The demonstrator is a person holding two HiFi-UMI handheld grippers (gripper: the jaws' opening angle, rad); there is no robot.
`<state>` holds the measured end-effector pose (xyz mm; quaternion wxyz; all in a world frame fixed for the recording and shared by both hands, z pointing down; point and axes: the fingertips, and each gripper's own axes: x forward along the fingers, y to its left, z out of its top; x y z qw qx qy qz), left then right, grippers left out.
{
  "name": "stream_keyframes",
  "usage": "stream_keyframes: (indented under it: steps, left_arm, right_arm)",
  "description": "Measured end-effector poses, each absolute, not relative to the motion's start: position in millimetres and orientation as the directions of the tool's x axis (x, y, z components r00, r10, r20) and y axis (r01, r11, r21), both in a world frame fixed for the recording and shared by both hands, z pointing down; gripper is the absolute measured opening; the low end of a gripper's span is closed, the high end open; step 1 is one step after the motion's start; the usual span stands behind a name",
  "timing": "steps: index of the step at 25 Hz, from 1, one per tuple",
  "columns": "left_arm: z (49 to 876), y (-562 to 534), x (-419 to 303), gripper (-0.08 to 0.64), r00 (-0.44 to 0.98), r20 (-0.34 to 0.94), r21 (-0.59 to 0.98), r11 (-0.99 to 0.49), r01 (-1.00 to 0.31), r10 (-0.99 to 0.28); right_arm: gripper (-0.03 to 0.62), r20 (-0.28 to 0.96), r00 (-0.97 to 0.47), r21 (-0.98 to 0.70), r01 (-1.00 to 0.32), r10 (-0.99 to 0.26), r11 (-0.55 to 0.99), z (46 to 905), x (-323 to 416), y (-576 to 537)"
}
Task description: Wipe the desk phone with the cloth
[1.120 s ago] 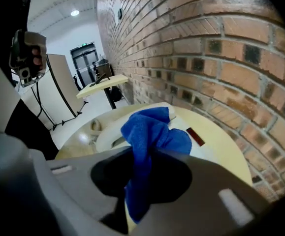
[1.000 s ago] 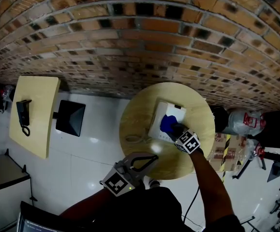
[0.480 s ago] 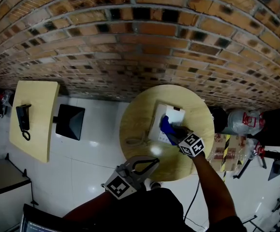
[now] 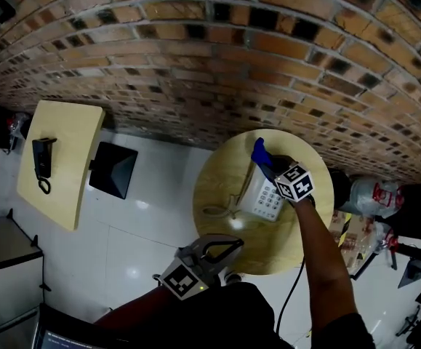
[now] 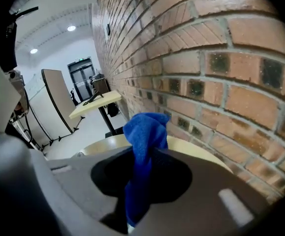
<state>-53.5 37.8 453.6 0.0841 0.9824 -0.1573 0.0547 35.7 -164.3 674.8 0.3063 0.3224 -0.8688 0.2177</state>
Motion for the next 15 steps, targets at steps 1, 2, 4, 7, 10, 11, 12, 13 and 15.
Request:
stream_keyframes:
  steps: [1,2,4,7,10,11,12,13,15]
  left_arm:
    - [453.7,36.4,-55.7,-0.003,0.944,0.130,0.143,-0.936,-0.320,-0.303]
    - [453.6,34.8,-57.5,-0.003,0.943,0.123,0.141,-0.935,-0.325,-0.309]
    - [454.6,31.6,-60.5,-0.003,0.939,0.116,0.153,-0.929,-0.338,-0.322]
    - [452.9,28.6,-61.3,-0.003,0.939,0.114,0.149,-0.929,-0.339,-0.324]
    - [450.8,28.1,-56.1,-0.003,0.943,0.111,0.146,-0.933,-0.329,-0.315]
    - [450.3,28.3,-53.8,-0.003,0.945,0.110,0.147,-0.935,-0.323,-0.310]
    - [450.5,29.4,-51.6,-0.003,0.947,0.112,0.150,-0.936,-0.317,-0.302]
    - [451.0,31.0,-49.5,-0.003,0.949,0.117,0.153,-0.938,-0.310,-0.294]
    - [451.4,34.8,-46.0,-0.003,0.952,0.123,0.149,-0.943,-0.296,-0.280]
  right_arm:
    - [0.072,0.673,-0.611,-0.182,-0.683,-0.417,0.707,675.8,28.9,-161.0]
    - [0.072,0.670,-0.621,-0.187,-0.672,-0.407,0.717,675.6,22.2,-155.7]
    - [0.072,0.663,-0.643,-0.208,-0.649,-0.383,0.732,674.7,10.4,-140.2]
    - [0.072,0.647,-0.682,-0.258,-0.616,-0.340,0.744,676.0,-7.1,-108.2]
    - [0.072,0.636,-0.710,-0.300,-0.589,-0.303,0.750,682.6,-23.3,-73.6]
    - [0.072,0.633,-0.717,-0.315,-0.581,-0.290,0.750,685.7,-28.9,-62.6]
    - [0.072,0.632,-0.724,-0.328,-0.574,-0.277,0.750,689.4,-34.4,-51.8]
    - [0.072,0.632,-0.728,-0.340,-0.568,-0.265,0.750,693.5,-39.4,-41.6]
    - [0.072,0.634,-0.733,-0.364,-0.563,-0.246,0.742,701.5,-47.2,-25.0]
